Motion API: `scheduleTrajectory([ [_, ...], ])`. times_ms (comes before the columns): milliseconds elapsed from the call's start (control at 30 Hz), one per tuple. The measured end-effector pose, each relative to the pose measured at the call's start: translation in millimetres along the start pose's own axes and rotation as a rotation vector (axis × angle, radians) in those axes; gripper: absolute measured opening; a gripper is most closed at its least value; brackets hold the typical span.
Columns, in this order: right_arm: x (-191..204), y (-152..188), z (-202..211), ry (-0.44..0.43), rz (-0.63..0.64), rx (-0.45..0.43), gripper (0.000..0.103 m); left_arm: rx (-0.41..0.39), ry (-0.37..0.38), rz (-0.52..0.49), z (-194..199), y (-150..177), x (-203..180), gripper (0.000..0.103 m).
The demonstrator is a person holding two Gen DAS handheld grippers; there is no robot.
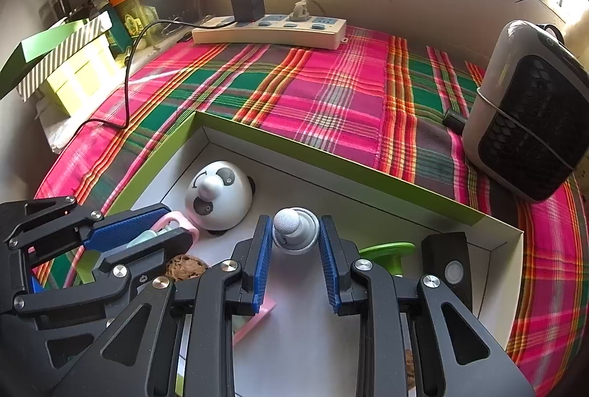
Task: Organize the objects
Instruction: 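Lower the held knob and pink holder into the box interior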
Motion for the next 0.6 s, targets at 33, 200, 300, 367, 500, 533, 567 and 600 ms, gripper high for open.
scheduleTrajectory([
  [33,-0.2,0.0,0.1,0.0,-0.001,0.001,0.027,0.001,0.001,0.0,-0.2,0.0,0.1,0.016],
  [200,-1.2,0.3,1.4,0.002,-0.005,-0.004,0.027,0.001,0.001,-0.001,0.1,-0.2,-0.5,0.016],
  [300,-1.1,0.6,0.8,0.001,-0.01,-0.003,0.027,0.001,0.0,-0.001,0.2,-0.1,-0.6,0.017],
  [367,-1.2,0.7,0.7,-0.005,-0.014,-0.002,0.027,0.001,0.0,-0.002,-0.2,0.3,-0.3,0.017],
  [500,-0.3,0.8,1.6,-0.004,-0.014,-0.005,0.033,0.001,-0.001,-0.002,0.4,0.2,-0.9,0.018],
  [533,-0.6,0.7,1.8,-0.003,-0.014,-0.006,0.034,0.001,0.0,-0.003,0.3,0.1,-0.8,0.018],
  [567,-0.5,0.5,1.9,-0.002,-0.015,-0.007,0.034,0.001,0.0,-0.002,0.7,-0.1,-0.9,0.019],
  [600,-0.5,0.4,2.3,-0.001,-0.015,-0.009,0.034,0.001,-0.001,-0.003,0.6,-0.1,-0.3,0.019],
])
Point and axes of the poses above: each gripper's, at about its wrist camera, not at the fingertips, and z roughly against the way its jaws point, x to its left, y to its underside, the point moved 1 cm from there along -z, roughly the way its jaws point, and after that the axes turned 15 degrees about -y, right-handed, at the moved point
